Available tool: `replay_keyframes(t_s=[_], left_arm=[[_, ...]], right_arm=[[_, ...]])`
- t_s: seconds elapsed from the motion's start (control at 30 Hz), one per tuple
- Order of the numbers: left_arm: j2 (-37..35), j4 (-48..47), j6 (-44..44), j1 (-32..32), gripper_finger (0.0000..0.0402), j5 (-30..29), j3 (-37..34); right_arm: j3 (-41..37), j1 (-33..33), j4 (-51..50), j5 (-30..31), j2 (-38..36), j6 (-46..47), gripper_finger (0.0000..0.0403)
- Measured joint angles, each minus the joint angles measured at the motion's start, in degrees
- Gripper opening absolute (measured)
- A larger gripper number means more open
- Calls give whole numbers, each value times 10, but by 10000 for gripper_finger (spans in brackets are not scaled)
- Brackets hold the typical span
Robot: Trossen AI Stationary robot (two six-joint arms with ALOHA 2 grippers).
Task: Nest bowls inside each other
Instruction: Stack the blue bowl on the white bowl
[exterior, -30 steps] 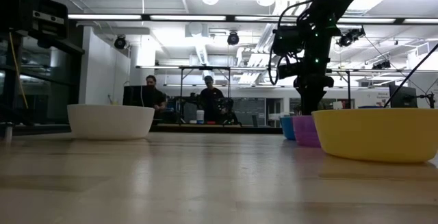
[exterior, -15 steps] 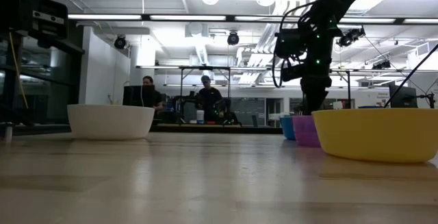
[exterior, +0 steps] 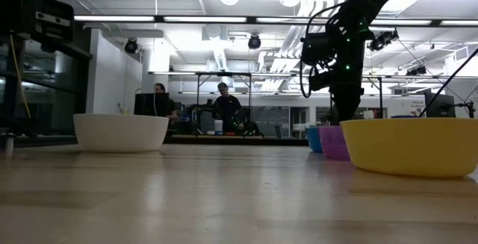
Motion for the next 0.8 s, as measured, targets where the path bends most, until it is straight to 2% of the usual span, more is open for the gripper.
replay_keyframes(t_s=[0.27,0.53,0.8], left_arm=[[0,0,0,0,49,0,0],[0,0,0,0,49,0,0],[0,0,0,0,49,0,0]], right_arm=[[0,3,-14,0,20,28,81],[0,4,-6,-21,19,130,81],[0,4,-33,-28,19,161,81]])
